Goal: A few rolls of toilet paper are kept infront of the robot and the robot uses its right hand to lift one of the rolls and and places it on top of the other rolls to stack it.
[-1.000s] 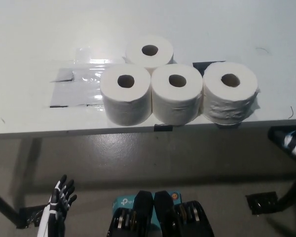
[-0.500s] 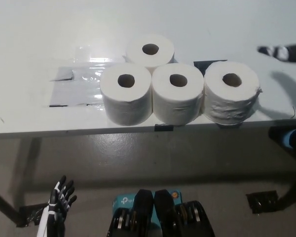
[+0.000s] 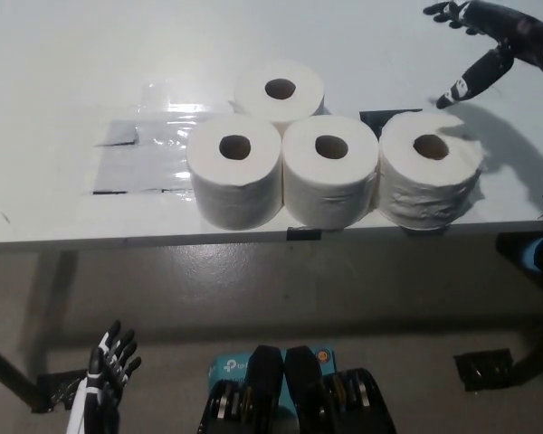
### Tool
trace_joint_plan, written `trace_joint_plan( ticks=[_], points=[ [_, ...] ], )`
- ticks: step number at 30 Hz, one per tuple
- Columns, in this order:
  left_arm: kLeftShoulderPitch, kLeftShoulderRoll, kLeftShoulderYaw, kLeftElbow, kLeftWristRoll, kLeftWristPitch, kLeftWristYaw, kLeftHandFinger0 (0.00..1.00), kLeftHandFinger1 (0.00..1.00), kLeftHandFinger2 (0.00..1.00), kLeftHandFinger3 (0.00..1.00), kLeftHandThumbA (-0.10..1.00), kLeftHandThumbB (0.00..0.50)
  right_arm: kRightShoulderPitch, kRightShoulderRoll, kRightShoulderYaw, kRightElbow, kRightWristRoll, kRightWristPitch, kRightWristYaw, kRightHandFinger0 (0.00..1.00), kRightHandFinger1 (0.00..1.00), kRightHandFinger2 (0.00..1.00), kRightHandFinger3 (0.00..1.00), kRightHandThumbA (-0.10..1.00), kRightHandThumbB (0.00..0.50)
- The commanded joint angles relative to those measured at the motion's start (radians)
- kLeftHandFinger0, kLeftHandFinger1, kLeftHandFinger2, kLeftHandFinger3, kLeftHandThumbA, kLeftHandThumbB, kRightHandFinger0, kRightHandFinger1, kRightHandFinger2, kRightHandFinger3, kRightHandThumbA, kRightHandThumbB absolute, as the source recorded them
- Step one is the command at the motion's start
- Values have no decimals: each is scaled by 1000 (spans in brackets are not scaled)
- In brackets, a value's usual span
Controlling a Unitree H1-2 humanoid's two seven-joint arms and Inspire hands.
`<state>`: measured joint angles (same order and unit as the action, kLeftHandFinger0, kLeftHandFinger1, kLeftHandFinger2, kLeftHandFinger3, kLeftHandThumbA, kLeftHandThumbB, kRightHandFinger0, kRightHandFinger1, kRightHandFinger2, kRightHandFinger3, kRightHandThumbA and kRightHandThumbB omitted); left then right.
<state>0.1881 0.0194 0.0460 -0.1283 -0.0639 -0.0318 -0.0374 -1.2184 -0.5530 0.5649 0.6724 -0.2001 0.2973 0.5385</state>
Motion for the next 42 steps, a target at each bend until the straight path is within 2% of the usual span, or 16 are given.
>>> trace_joint_plan(
  ticks=[1, 6, 10, 12, 14, 16, 18, 19, 23, 30, 33, 36, 42],
  points=[
    [8, 11, 1, -29, -21, -45, -16, 1000, 1000, 1000, 1000, 1000, 172, -88, -12, 18, 7, -64, 24, 115, 1000, 1000, 1000, 1000, 943, 368],
    [10, 18, 0, -28, -22, -48, -19, 1000, 1000, 1000, 1000, 1000, 167, -101, -4, 21, 35, -84, 5, 148, 1000, 1000, 1000, 1000, 926, 364],
    [10, 15, -2, -33, -18, -37, -14, 1000, 1000, 1000, 1000, 1000, 162, -104, -5, 16, 35, -101, 9, 176, 1000, 1000, 1000, 1000, 933, 385],
    [9, 17, -2, -30, -19, -40, -16, 1000, 1000, 1000, 1000, 1000, 162, -100, -4, 12, 34, -105, -2, 191, 1000, 1000, 1000, 1000, 950, 411],
    [8, 18, -2, -29, -21, -39, -16, 1000, 1000, 1000, 1000, 1000, 166, -95, 3, 8, 36, -113, 10, 189, 1000, 1000, 1000, 1000, 954, 472],
    [9, 18, -2, -30, -19, -40, -14, 1000, 1000, 1000, 1000, 1000, 165, -89, 8, 8, 35, -126, 13, 184, 1000, 1000, 1000, 1000, 942, 483],
    [10, 18, -2, -33, -20, -37, -14, 1000, 1000, 1000, 1000, 1000, 162, -82, 14, 5, 42, -132, 8, 188, 1000, 1000, 1000, 1000, 947, 476],
    [10, 16, -3, -33, -18, -38, -12, 1000, 1000, 1000, 1000, 1000, 180, -81, 19, 15, 48, -145, -6, 190, 1000, 1000, 1000, 1000, 975, 472],
    [9, 14, -6, -32, -18, -38, -12, 1000, 1000, 1000, 1000, 1000, 196, -75, 25, 24, 55, -171, -14, 193, 1000, 1000, 1000, 1000, 975, 441],
    [6, 18, -6, -34, -17, -42, -15, 1000, 1000, 1000, 1000, 1000, 169, -80, 54, 24, 112, -200, -30, 185, 1000, 1000, 1000, 1000, 969, 411],
    [7, 19, -7, -33, -19, -45, -17, 1000, 1000, 1000, 1000, 1000, 169, -84, 68, 19, 150, -204, -52, 175, 1000, 1000, 1000, 1000, 942, 383],
    [6, 20, -5, -28, -24, -49, -19, 1000, 1000, 1000, 1000, 1000, 198, -85, 79, 8, 178, -205, -61, 164, 1000, 1000, 1000, 1000, 911, 377],
    [7, 18, -5, -31, -23, -45, -15, 1000, 1000, 1000, 1000, 1000, 197, -83, 87, -3, 194, -218, -86, 159, 1000, 1000, 1000, 1000, 941, 381]
  ],
)
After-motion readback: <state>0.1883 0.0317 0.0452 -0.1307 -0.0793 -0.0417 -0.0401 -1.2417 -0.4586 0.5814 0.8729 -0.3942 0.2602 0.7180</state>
